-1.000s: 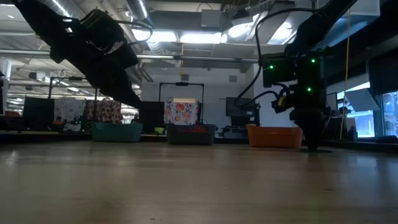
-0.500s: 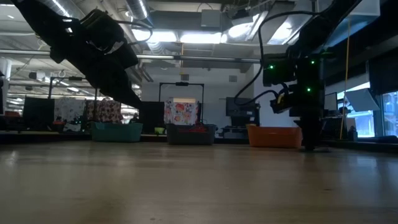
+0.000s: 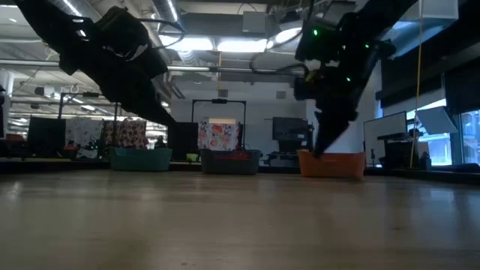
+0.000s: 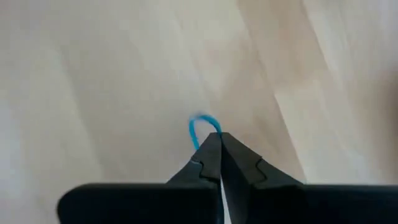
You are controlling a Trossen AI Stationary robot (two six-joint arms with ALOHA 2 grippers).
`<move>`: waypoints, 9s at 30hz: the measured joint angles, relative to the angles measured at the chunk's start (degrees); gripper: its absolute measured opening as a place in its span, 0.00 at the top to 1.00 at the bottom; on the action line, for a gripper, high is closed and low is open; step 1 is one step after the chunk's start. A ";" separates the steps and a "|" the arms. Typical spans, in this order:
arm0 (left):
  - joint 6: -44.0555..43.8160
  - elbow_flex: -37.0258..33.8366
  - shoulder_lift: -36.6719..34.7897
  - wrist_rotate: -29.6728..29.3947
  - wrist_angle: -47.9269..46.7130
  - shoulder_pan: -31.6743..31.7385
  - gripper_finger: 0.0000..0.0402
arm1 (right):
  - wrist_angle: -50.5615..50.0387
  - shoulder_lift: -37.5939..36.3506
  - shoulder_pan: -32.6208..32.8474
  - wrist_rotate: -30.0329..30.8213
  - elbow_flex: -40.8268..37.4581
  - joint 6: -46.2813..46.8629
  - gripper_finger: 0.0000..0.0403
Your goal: Sort rubber bands into baskets
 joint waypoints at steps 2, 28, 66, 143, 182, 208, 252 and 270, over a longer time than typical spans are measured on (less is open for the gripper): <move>0.04 0.00 0.00 -0.02 1.42 -1.16 0.76 | 3.23 0.09 1.14 -0.01 0.13 -0.94 0.98; -6.18 1.07 17.61 -0.07 36.64 -12.23 0.76 | 40.36 1.93 5.84 -0.92 0.35 -10.69 0.99; 1.16 6.95 26.12 -1.53 40.04 -15.42 0.98 | 54.21 7.19 8.07 -8.25 0.39 -9.56 0.88; -7.67 16.33 3.13 -24.44 -36.86 25.29 0.62 | 23.63 -2.12 8.77 8.35 0.13 -6.21 0.66; -1.93 -21.46 -52.57 0.00 -3.38 1.78 0.63 | 32.20 -11.15 8.81 7.19 -11.31 -6.30 0.98; -1.66 -23.37 -59.65 -0.26 -5.36 0.82 0.63 | 42.25 -67.41 8.77 1.70 -47.07 -4.63 0.94; -5.79 -23.32 -59.12 -4.13 -6.17 0.87 0.63 | 29.39 -87.62 8.77 1.75 -51.21 -4.62 0.94; -5.90 -23.32 -59.12 -4.17 -6.13 0.87 0.63 | 29.51 -87.58 8.77 1.81 -51.28 -4.64 0.94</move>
